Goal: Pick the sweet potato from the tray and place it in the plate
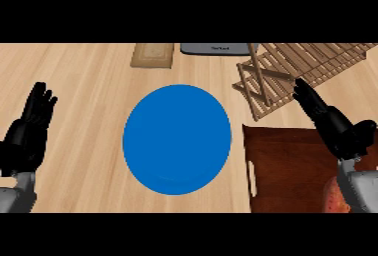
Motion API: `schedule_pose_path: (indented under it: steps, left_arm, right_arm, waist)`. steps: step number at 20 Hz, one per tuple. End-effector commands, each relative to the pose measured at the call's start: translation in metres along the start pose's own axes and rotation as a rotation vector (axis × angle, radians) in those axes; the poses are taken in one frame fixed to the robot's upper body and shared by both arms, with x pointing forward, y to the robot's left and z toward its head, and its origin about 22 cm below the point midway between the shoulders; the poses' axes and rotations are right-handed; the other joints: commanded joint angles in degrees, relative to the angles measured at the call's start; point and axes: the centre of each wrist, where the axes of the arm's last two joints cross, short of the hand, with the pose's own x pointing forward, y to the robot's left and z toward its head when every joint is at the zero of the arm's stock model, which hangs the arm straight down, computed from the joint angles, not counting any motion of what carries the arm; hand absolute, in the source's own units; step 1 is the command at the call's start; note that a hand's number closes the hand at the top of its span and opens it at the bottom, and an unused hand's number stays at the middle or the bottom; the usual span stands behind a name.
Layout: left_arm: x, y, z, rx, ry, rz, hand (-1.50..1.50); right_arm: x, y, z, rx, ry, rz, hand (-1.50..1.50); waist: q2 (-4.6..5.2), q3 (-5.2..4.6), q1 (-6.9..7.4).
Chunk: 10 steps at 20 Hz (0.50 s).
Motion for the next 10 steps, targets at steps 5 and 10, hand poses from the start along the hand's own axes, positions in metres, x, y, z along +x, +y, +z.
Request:
schedule_pose_path:
  steps: [5, 10]
  left_arm:
    - [-0.037, -0.018, 0.025, 0.022, 0.255, -0.07, 0.0]
    - [-0.056, -0.023, 0.044, -0.005, 0.366, -0.027, 0.0]
  right_arm:
    - [0.001, -0.036, 0.053, 0.034, -0.135, -0.313, 1.5]
    - [0.062, -0.096, 0.061, -0.078, -0.107, 0.703, 1.5]
  waist:
    - [-2.17, -0.12, -5.05]
    - [-2.44, -0.65, -7.35]
